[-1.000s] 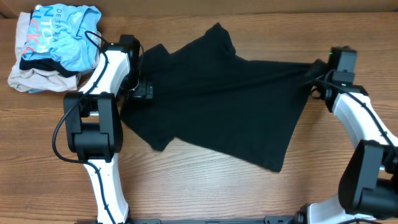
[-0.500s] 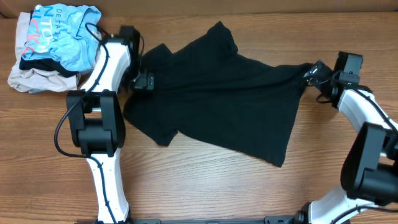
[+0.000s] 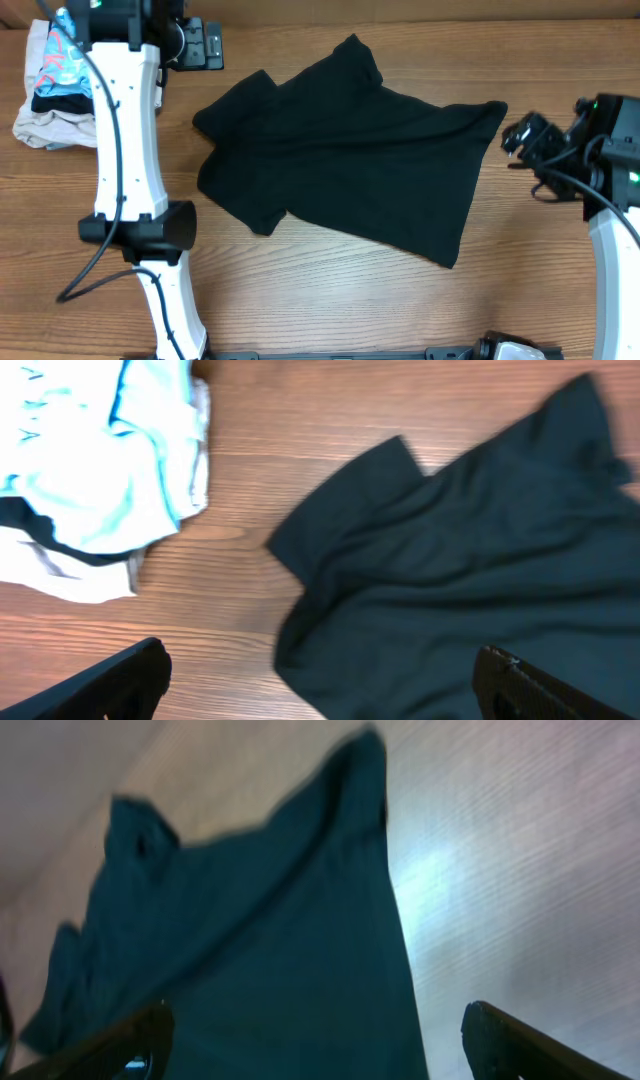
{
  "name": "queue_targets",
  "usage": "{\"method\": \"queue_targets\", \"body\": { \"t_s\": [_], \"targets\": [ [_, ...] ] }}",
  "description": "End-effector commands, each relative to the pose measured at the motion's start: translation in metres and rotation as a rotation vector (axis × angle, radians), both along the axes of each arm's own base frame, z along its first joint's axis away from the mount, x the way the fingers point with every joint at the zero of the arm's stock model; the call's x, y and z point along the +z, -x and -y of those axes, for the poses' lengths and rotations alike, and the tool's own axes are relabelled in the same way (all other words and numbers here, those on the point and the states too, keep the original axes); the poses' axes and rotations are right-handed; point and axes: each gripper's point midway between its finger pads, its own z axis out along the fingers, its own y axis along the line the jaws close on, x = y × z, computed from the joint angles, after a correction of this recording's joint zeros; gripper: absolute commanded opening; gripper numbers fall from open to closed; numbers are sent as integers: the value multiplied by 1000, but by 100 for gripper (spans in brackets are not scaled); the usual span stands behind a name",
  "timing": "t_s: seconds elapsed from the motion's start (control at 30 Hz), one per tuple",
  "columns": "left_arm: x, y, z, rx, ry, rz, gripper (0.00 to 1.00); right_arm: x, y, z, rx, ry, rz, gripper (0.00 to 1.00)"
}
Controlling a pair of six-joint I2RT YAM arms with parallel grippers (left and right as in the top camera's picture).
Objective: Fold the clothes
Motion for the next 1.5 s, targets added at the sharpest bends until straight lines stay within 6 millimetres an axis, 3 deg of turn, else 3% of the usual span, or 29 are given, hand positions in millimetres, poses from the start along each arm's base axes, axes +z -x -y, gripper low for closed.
{"method": "queue_targets", "body": {
  "t_s": [0.0,0.23,0.3,0.47,0.57,0.77,0.93,1.17,1.47],
  "targets": [
    [5,10,25,2,115,-12,100,-10,19,-18,41,-46,-89,95],
    [-30,43,43,-22,80,-185,100,-39,45,-50,130,-61,-226,92],
    [-46,62,44,8,50,-264,100,-50,51,-56,144,-68,-256,92],
    [-80,109,49,20,16,-432,87,-82,63,-58,115,-86,-321,92],
    [-102,133,51,30,-1,-502,85,-95,65,-59,115,-86,-329,92],
    [-140,174,50,121,32,-517,83,-100,62,-57,115,-80,-321,93],
    [-177,202,66,97,156,-481,77,-101,57,-54,107,-59,-308,93],
    [-249,216,75,30,151,-462,76,-105,53,-52,107,-54,-311,93],
    [-287,203,66,18,60,-435,77,-115,51,-52,105,-54,-340,93]
  ]
}}
